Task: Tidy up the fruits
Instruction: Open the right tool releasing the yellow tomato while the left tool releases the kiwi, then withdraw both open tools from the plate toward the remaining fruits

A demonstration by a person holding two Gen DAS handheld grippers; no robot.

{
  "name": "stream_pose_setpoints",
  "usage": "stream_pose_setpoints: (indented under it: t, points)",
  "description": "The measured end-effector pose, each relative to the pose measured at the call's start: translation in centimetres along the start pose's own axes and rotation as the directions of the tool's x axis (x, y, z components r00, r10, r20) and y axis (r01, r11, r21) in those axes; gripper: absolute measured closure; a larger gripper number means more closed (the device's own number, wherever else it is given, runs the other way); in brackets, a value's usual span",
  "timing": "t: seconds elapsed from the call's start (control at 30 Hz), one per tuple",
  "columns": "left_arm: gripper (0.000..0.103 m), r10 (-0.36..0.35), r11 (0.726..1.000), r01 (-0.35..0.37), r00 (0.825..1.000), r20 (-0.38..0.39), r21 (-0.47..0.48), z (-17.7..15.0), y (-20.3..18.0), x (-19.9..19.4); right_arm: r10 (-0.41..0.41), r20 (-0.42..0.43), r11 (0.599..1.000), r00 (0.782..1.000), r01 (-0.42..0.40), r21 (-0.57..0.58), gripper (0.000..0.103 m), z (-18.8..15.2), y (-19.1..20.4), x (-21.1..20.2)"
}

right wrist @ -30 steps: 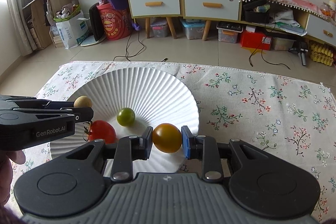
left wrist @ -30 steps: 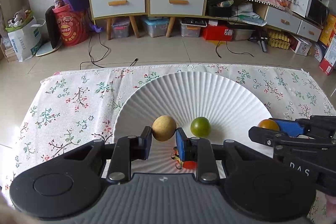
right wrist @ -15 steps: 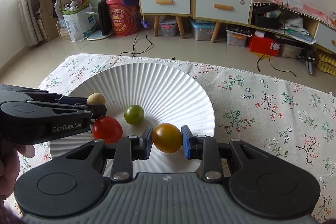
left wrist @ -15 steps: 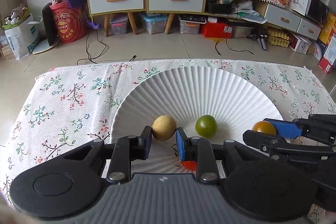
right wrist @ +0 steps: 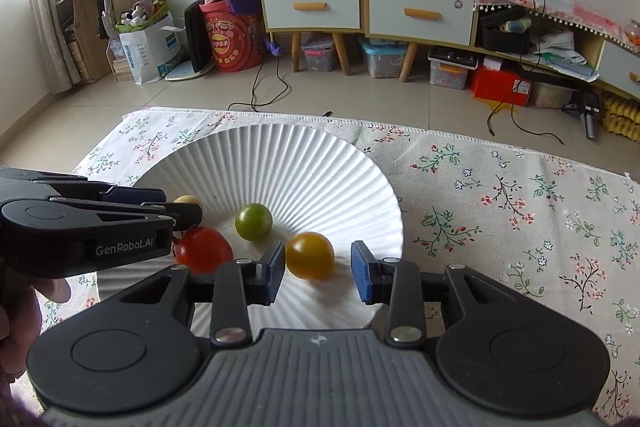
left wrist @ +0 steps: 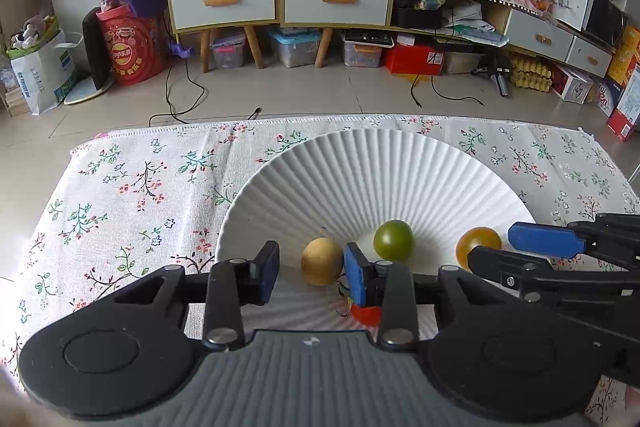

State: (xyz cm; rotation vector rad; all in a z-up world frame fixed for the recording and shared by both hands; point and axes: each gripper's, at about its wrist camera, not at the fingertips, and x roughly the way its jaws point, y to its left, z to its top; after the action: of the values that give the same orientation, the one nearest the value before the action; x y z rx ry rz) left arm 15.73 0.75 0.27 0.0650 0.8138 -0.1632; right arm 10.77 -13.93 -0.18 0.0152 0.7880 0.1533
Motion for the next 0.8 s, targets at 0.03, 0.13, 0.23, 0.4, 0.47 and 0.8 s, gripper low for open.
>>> stream_pose_setpoints:
  t: [0.03,0.13,0.23,0.4,0.47,0.8]
  points:
    - [0.063,0.004,1.0,-0.004,1.0,0.004,0.003,0.0,0.0,-0.2,0.002,0.001,1.0,1.0,-0.002,0.002,0.065,0.1,-0.1,-0.2]
    - [0.055,0.008,1.0,-0.008,1.0,0.008,0.003,-0.1,0.3,-0.6,0.003,0.012,1.0,1.0,-0.004,0.018,0.054,0.2,-0.6,-0.8]
    - [0.048,0.004,1.0,-0.004,1.0,0.008,-0.008,-0.2,0.7,-1.2,-0.003,0.023,0.999,1.0,0.002,0.045,0.048,0.2,-1.2,-1.4]
    - [0.03,0.003,1.0,-0.003,1.0,0.022,0.003,-0.5,0.8,-2.6,-0.01,0.025,0.997,1.0,0.008,0.075,0.041,-0.1,-2.0,-2.6]
    - [0.023,0.007,1.0,-0.007,1.0,0.03,0.01,-0.7,0.8,-3.2,-0.01,0.022,0.997,1.0,0.008,0.078,0.038,-0.3,-2.1,-3.1]
    - [0.008,0.025,0.999,-0.026,0.999,0.03,0.029,-2.1,0.6,-5.9,0.005,0.01,0.999,1.0,-0.005,0.051,0.023,-1.4,-1.5,-5.5]
